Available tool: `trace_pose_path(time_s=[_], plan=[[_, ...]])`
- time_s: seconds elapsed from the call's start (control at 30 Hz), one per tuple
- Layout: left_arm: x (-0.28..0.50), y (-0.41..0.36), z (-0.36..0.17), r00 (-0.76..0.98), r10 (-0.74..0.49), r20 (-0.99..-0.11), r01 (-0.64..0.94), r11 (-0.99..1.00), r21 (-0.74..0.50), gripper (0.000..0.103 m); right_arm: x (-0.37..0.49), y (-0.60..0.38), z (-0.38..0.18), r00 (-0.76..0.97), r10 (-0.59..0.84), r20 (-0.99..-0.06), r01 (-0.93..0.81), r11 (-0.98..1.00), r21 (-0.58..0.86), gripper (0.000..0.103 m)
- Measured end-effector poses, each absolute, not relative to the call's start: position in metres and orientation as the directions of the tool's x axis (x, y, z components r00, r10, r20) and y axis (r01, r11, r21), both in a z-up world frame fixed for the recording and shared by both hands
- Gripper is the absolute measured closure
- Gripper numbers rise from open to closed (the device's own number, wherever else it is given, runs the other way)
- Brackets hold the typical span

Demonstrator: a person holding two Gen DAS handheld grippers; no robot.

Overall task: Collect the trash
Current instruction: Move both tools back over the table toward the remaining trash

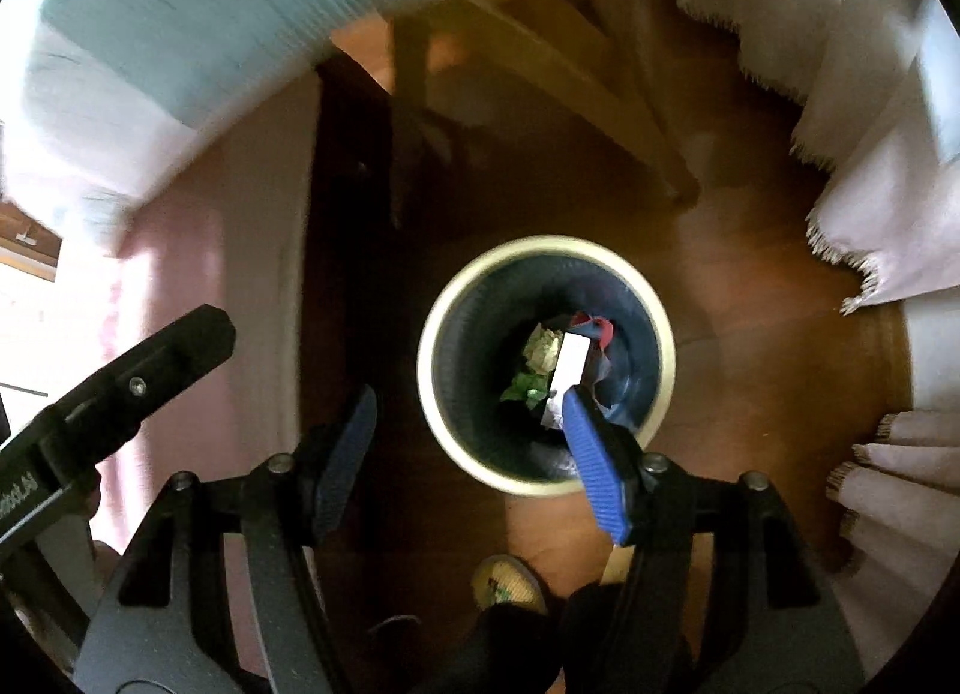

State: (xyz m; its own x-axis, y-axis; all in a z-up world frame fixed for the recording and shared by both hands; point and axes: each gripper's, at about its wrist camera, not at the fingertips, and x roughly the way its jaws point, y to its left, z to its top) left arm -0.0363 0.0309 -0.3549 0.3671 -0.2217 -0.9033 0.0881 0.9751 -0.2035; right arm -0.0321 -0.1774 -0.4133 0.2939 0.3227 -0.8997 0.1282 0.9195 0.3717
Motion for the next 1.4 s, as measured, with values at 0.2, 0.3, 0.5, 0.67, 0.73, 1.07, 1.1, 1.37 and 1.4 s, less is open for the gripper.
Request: trace_pose_path(time_s=[0.2, 0.3, 0.5, 0.67, 0.73, 1.07, 1.1, 1.37, 1.4], plan=[[-0.057, 0.036, -0.234, 0.426, -0.19, -0.884, 0.14, 0.98, -0.143, 0.018, -0.054, -0.177, -0.283, 0.378, 0.326, -0.866, 0.077, 0.921, 0.381, 0.041], [-0.067, 0.04, -0.176, 0.462, -0.181, -0.869, 0.146, 0.981, -0.127, 0.018, -0.064, -0.176, -0.221, 0.433, 0.326, -0.84, 0.046, 0.923, 0.382, 0.041], [-0.083, 0.05, -0.066, 0.548, -0.167, -0.819, 0.155, 0.983, -0.097, 0.018, -0.084, -0.167, -0.105, 0.528, 0.313, -0.789, -0.019, 0.934, 0.358, 0.041], [-0.086, 0.063, 0.017, 0.629, -0.156, -0.762, 0.149, 0.986, -0.078, 0.018, -0.095, -0.162, -0.027, 0.615, 0.286, -0.735, -0.045, 0.943, 0.329, 0.041], [-0.089, 0.068, 0.042, 0.649, -0.168, -0.742, 0.157, 0.984, -0.086, 0.018, -0.096, -0.163, 0.002, 0.648, 0.282, -0.707, -0.049, 0.943, 0.33, 0.041], [-0.079, 0.079, 0.11, 0.688, -0.202, -0.697, 0.177, 0.978, -0.108, 0.018, -0.081, -0.172, 0.081, 0.719, 0.226, -0.658, -0.04, 0.958, 0.285, 0.041], [-0.073, 0.078, 0.112, 0.687, -0.209, -0.696, 0.182, 0.977, -0.114, 0.018, -0.075, -0.175, 0.083, 0.718, 0.222, -0.659, -0.037, 0.959, 0.282, 0.041], [0.017, 0.053, 0.078, 0.643, -0.183, -0.744, 0.124, 0.983, -0.135, 0.018, 0.01, -0.212, 0.063, 0.704, 0.22, -0.675, -0.042, 0.962, 0.27, 0.041], [0.031, 0.049, 0.071, 0.636, -0.179, -0.75, 0.111, 0.984, -0.141, 0.018, 0.026, -0.219, 0.055, 0.701, 0.223, -0.677, -0.047, 0.962, 0.268, 0.041]])
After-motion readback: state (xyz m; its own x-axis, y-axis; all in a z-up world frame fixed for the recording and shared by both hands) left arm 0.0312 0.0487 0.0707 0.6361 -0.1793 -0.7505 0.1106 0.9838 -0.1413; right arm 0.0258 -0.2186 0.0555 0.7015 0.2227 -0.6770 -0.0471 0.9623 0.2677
